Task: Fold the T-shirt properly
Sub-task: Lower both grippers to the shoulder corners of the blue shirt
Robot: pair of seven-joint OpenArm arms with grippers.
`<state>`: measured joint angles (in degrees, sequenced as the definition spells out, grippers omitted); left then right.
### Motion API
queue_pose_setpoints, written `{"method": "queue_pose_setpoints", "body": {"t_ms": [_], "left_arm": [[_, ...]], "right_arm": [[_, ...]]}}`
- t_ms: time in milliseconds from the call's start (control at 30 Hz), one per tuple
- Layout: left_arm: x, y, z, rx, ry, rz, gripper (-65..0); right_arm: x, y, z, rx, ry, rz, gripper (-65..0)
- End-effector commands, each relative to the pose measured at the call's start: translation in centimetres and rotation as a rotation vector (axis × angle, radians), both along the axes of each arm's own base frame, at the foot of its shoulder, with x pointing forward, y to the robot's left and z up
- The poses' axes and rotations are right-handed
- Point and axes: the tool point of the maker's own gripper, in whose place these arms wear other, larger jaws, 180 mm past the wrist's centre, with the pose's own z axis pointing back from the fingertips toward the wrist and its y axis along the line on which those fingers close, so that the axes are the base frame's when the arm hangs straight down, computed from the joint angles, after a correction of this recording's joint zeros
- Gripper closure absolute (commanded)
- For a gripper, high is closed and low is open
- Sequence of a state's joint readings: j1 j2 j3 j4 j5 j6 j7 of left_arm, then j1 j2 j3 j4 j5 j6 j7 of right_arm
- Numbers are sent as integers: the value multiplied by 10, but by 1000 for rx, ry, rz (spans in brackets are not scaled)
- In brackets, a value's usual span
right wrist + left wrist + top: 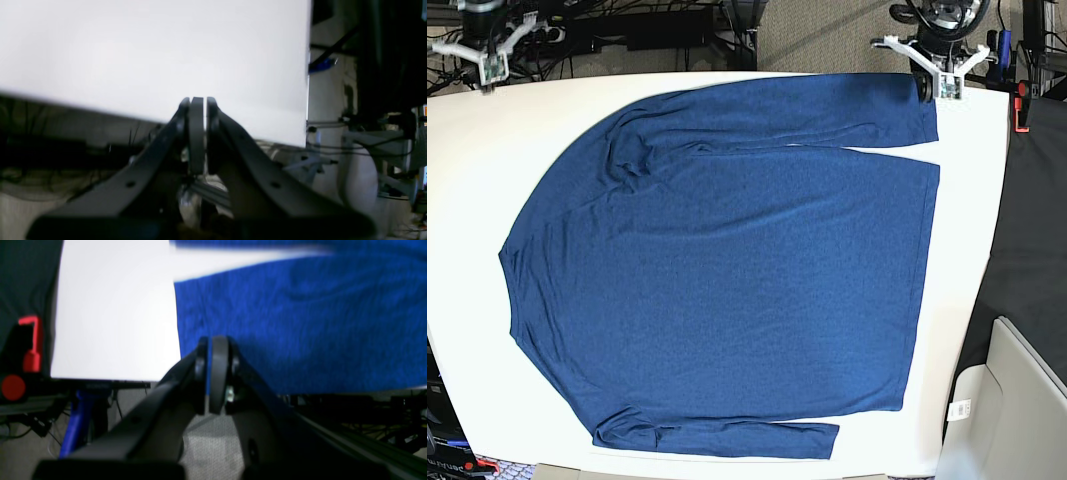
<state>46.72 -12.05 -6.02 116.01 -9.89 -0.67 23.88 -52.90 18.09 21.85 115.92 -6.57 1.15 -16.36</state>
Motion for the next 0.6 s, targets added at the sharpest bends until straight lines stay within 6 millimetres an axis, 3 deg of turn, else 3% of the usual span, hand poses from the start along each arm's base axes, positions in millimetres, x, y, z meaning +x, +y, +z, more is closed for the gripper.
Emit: {"method": "queue_pose_setpoints", "body": {"t_ms": [0, 200, 433, 567], "left_arm": [[10, 2, 10, 8, -45, -3, -33], [32, 5, 5, 2, 9, 27, -141], [54, 30, 11, 27, 31, 105, -226], [54, 44, 10, 35, 38, 144, -257]], "right_arm": [[9, 0, 10, 2, -48, 4, -5], [39, 3, 22, 100, -158, -31, -16], [57, 4, 31, 120, -220, -33, -169], [62, 4, 34, 120, -236, -32, -176]]}}
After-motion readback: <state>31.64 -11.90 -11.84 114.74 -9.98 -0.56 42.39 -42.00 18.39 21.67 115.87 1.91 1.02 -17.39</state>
